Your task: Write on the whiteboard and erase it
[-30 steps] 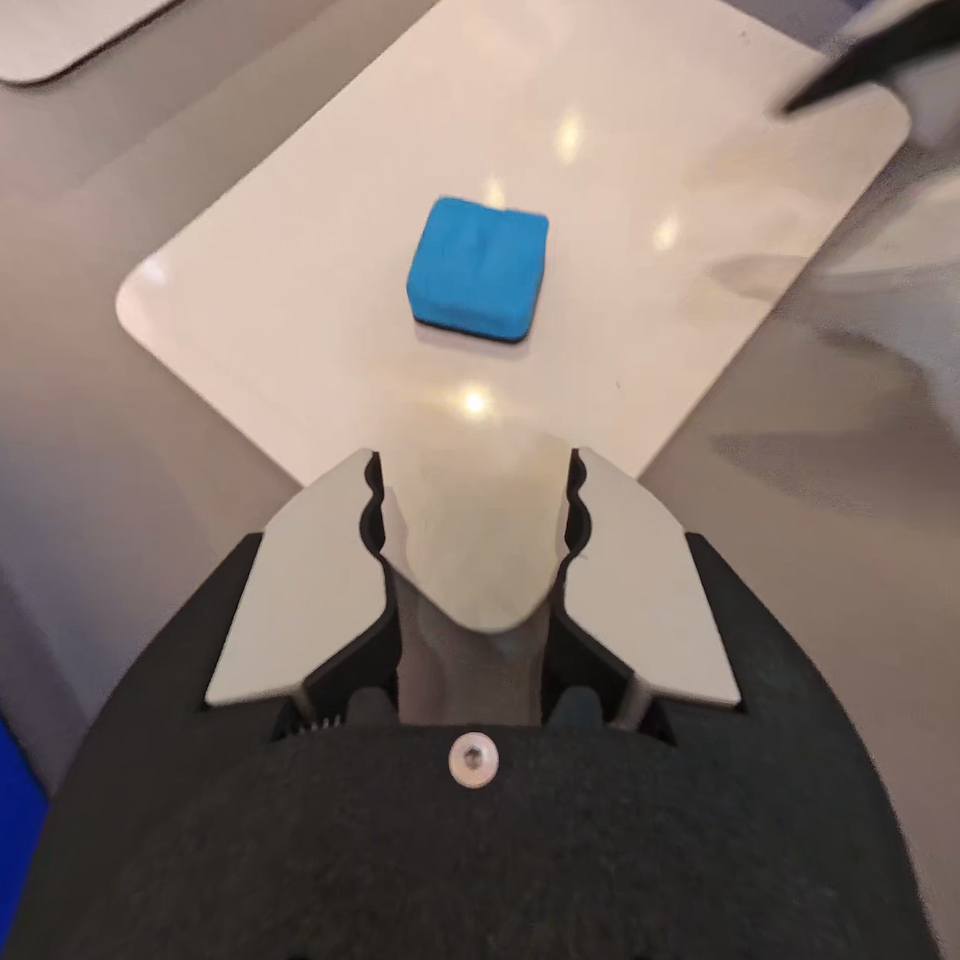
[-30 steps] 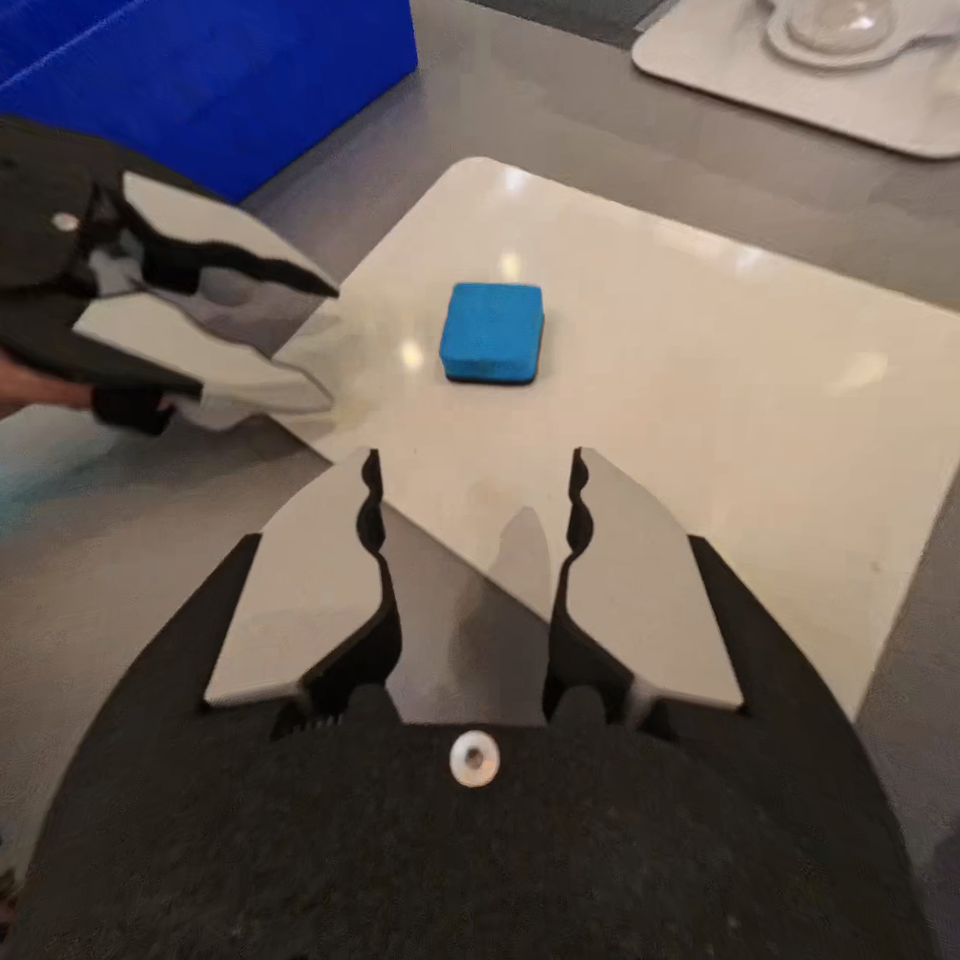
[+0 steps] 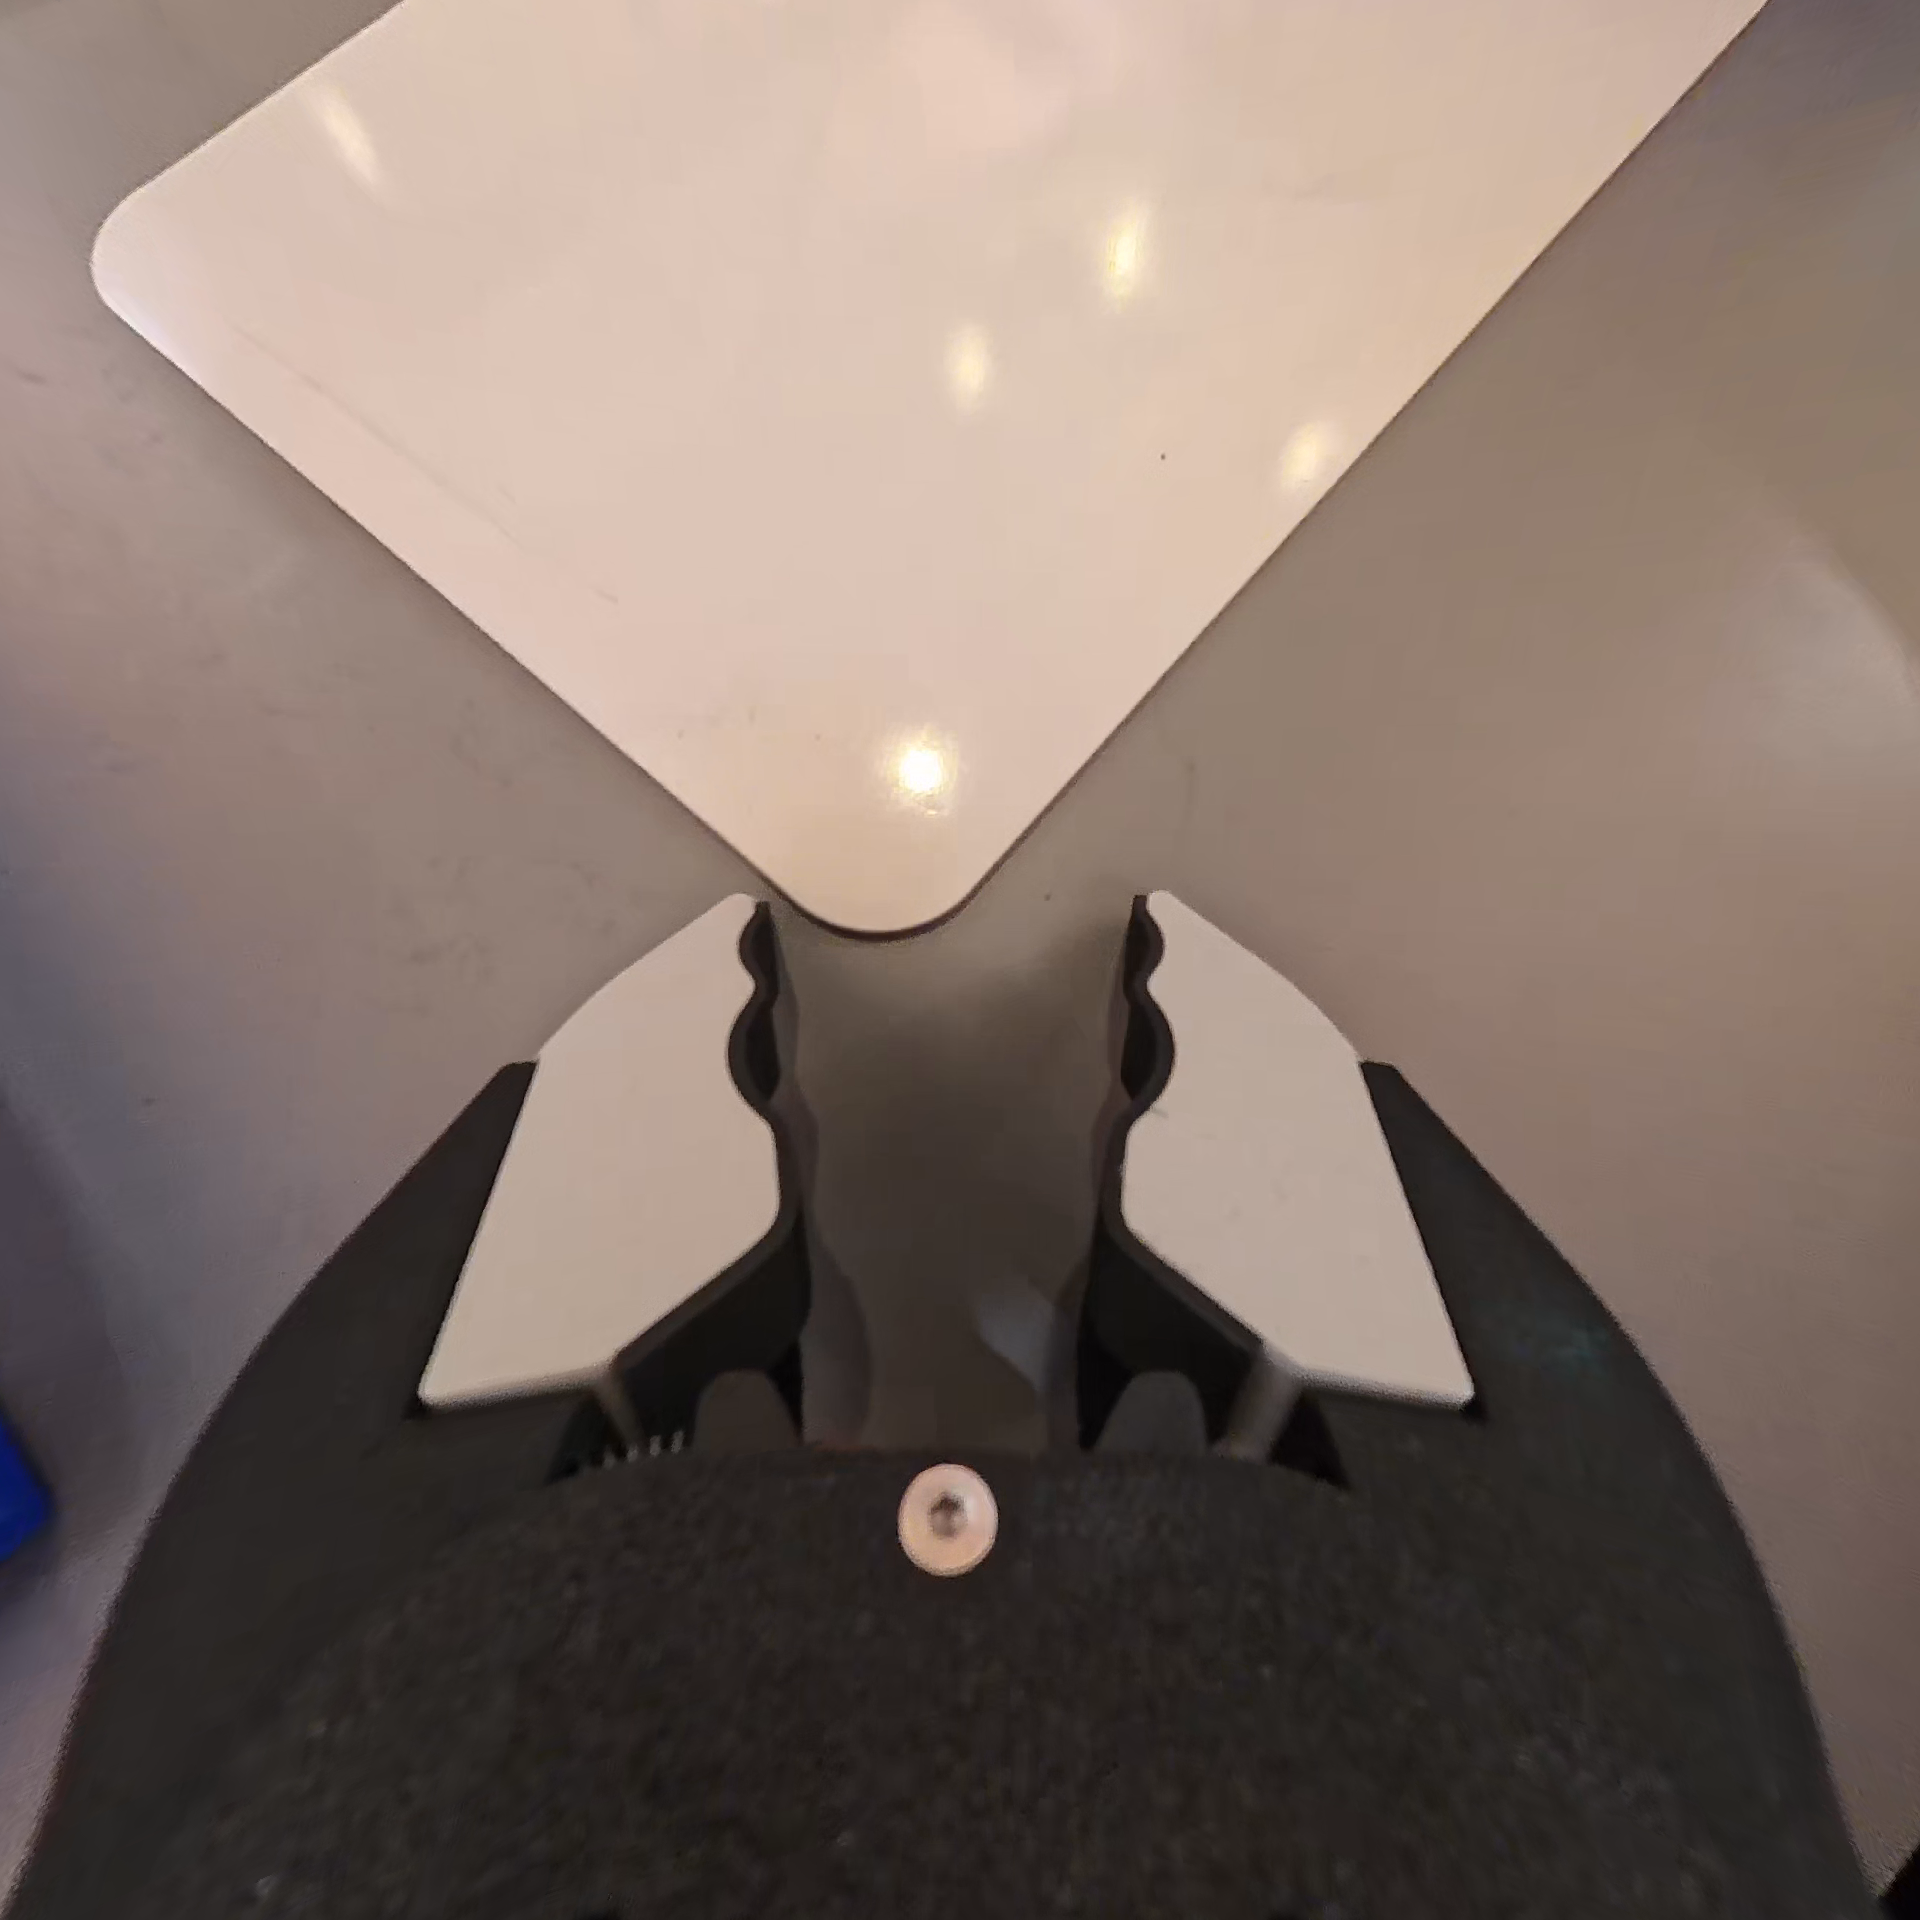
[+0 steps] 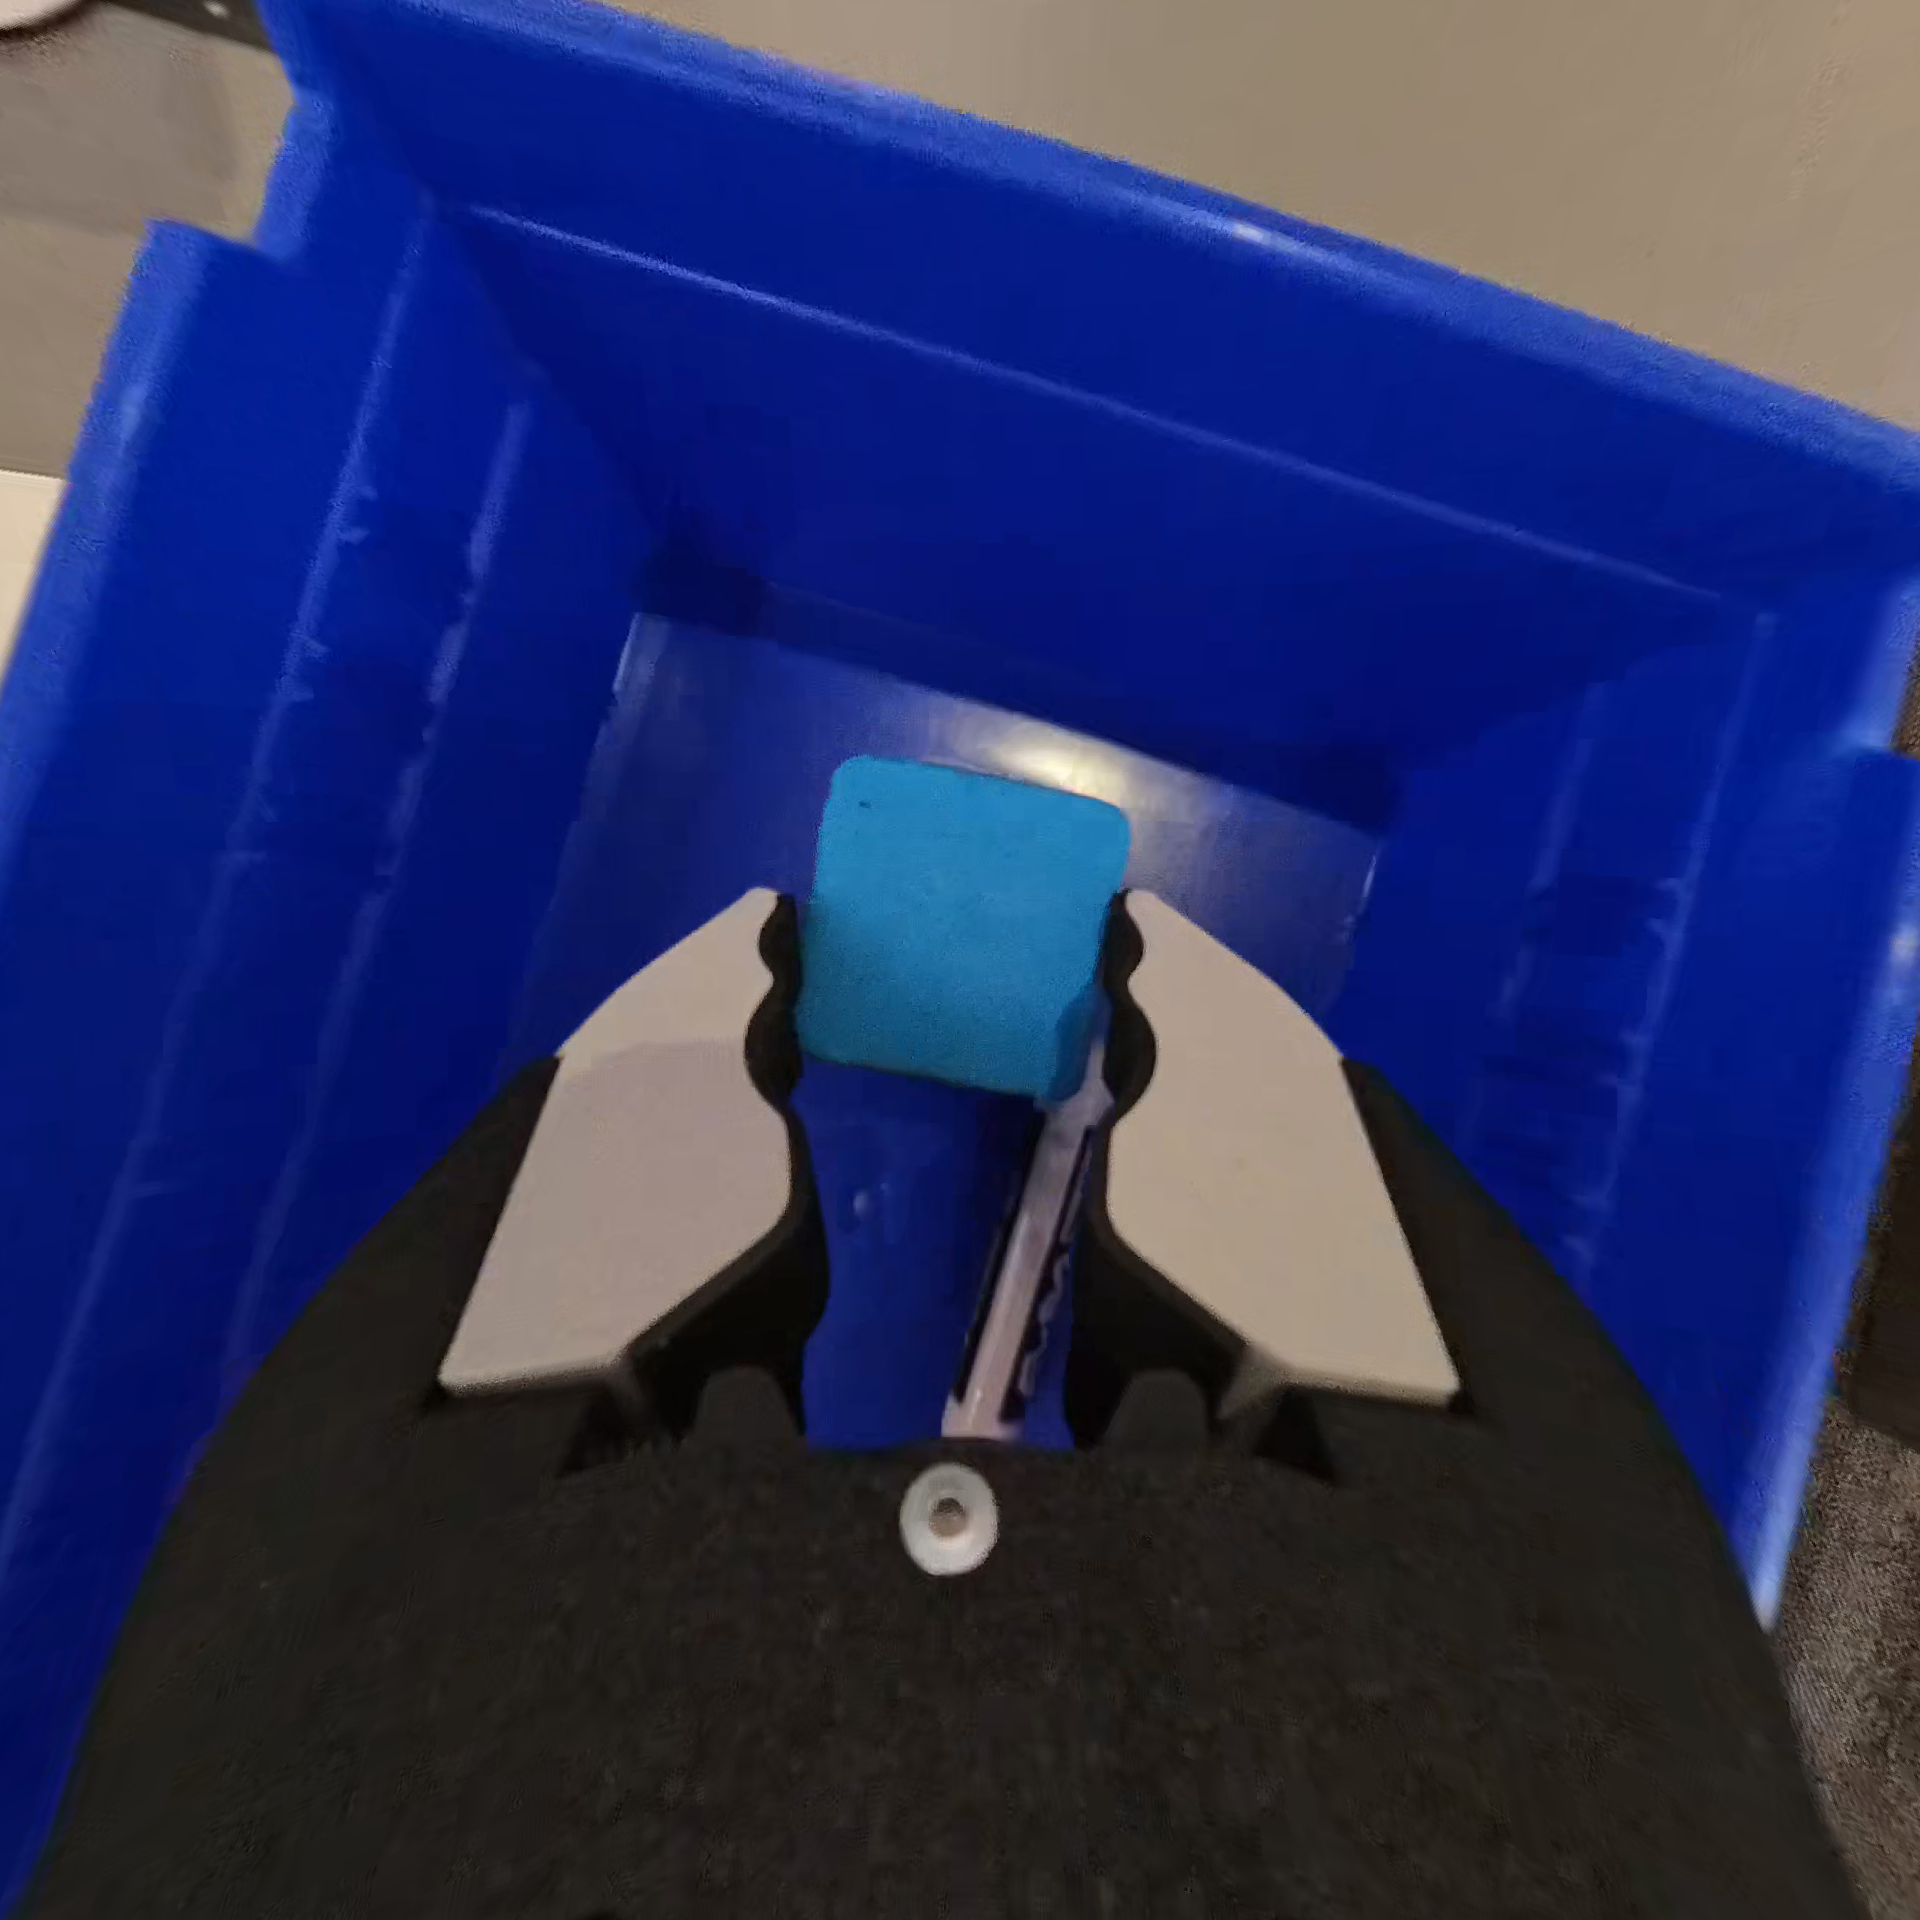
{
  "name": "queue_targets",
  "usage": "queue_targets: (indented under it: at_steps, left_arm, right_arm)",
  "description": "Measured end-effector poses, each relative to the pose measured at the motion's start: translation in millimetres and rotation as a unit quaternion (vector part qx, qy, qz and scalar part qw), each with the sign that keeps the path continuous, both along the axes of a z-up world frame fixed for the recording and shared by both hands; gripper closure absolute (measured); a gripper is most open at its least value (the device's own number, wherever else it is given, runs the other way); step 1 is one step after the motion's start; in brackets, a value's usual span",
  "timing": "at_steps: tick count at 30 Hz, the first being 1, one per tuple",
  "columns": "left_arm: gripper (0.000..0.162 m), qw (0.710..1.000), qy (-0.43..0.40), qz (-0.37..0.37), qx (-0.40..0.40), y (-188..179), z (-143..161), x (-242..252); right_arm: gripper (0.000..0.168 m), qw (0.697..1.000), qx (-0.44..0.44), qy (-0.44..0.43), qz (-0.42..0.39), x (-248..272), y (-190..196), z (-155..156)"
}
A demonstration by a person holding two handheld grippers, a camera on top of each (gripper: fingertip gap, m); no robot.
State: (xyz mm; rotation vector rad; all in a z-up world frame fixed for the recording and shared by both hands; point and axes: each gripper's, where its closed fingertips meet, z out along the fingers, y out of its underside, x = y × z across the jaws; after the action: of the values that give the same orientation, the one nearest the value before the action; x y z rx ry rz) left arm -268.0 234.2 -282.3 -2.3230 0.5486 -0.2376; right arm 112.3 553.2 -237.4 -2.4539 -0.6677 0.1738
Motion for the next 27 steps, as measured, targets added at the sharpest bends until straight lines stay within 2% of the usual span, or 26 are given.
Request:
queue_targets:
  at_steps: [4, 5, 6, 9, 11, 13, 16, 19, 23, 27]
  left_arm:
    - [0.098, 1.000, 0.002, 0.006, 0.002, -0.3, -0.2, -1.2]
    - [0.097, 1.000, 0.003, 0.007, 0.001, -0.3, -0.3, -1.5]
    - [0.097, 1.000, 0.002, 0.011, 0.003, 0.0, 0.1, -2.3]
    - [0.096, 0.999, -0.019, 0.039, 0.015, -0.9, 6.5, -8.6]
    - [0.098, 0.996, -0.046, 0.075, 0.034, -3.3, 17.3, -17.6]
    - [0.102, 0.989, -0.073, 0.110, 0.066, -8.0, 32.3, -28.5]
    - [0.104, 0.975, -0.087, 0.169, 0.117, -17.3, 51.6, -51.0]
    - [0.110, 0.959, -0.097, 0.213, 0.158, -25.5, 64.1, -68.4]
    - [0.113, 0.957, -0.106, 0.226, 0.148, -28.5, 62.4, -74.0]
    - [0.114, 0.960, -0.090, 0.220, 0.150, -28.4, 62.1, -70.4]
  right_arm:
    - [0.109, 0.998, -0.066, -0.019, 0.005, -6.4, 15.9, -35.4]
    - [0.092, 0.997, -0.072, -0.028, -0.001, -2.1, 16.7, -37.4]
    - [0.083, 0.998, -0.058, -0.020, -0.001, -1.3, 15.7, -30.3]
    - [0.095, 0.999, 0.028, 0.040, -0.001, 4.6, -15.1, 28.3]
    - [0.100, 0.989, 0.107, 0.106, 0.006, 6.2, -58.0, 70.6]
    - [0.104, 0.971, 0.162, 0.172, 0.023, 2.8, -113.6, 88.8]
    - [0.108, 0.954, 0.187, 0.233, 0.003, 4.5, -188.3, 71.7]
    - [0.113, 0.945, 0.206, 0.253, -0.031, 6.7, -235.5, 42.3]
    - [0.115, 0.957, 0.220, 0.183, -0.040, 15.8, -259.1, 16.5]
    - [0.118, 0.960, 0.248, 0.128, -0.033, 30.1, -263.6, 17.9]
